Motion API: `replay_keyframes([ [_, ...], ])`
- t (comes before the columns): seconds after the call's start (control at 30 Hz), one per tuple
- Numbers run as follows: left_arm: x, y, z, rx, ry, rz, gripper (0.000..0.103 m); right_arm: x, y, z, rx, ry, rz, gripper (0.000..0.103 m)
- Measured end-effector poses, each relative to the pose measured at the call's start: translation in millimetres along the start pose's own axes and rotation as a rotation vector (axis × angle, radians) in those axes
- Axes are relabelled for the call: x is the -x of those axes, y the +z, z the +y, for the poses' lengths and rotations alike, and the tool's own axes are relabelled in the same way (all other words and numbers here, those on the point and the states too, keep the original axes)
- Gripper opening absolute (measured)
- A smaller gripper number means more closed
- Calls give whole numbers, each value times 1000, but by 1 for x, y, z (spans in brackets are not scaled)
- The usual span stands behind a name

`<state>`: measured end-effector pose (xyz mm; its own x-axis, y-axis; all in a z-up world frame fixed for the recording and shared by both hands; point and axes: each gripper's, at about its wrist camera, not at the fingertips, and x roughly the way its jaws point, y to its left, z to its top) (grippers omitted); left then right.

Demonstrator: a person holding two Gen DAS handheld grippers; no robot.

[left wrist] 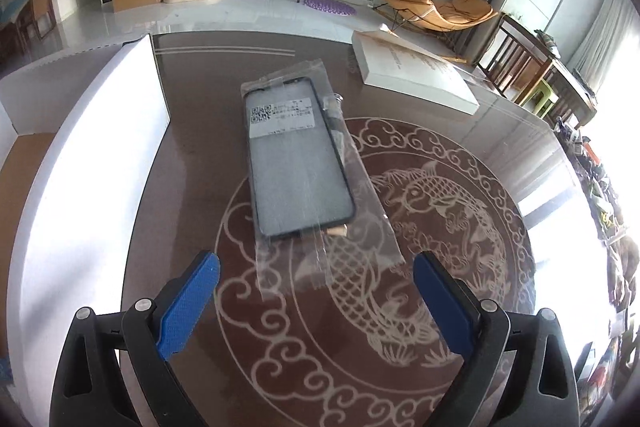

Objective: Organize objects

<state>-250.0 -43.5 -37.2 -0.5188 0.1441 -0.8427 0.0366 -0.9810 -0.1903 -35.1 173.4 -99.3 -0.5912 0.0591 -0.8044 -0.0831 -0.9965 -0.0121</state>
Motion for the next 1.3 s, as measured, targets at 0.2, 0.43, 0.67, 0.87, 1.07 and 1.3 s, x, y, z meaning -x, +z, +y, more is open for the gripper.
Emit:
replay_keyframes([
  [0.2, -38, 38, 2, -9, -18, 20, 99, 0, 0, 0, 0, 0, 0, 103],
  [0.43, -75, 67, -2, -36, 52, 19, 99, -1, 1, 1, 2, 2, 1, 103],
  [0.67, -91, 68, 28, 48, 75, 29, 101, -1, 1, 1, 2, 1, 0, 103],
  [0.87, -89, 57, 34, -11, 144, -21, 99, -1, 0, 1, 1, 1, 0, 103],
  [1.07, -85, 42, 30, -93, 179, -56, 87, -1, 0, 1, 1, 1, 0, 103],
  [1.3, -62, 5, 18, -99, 180, -86, 75, -1, 1, 2, 1, 1, 0, 103],
])
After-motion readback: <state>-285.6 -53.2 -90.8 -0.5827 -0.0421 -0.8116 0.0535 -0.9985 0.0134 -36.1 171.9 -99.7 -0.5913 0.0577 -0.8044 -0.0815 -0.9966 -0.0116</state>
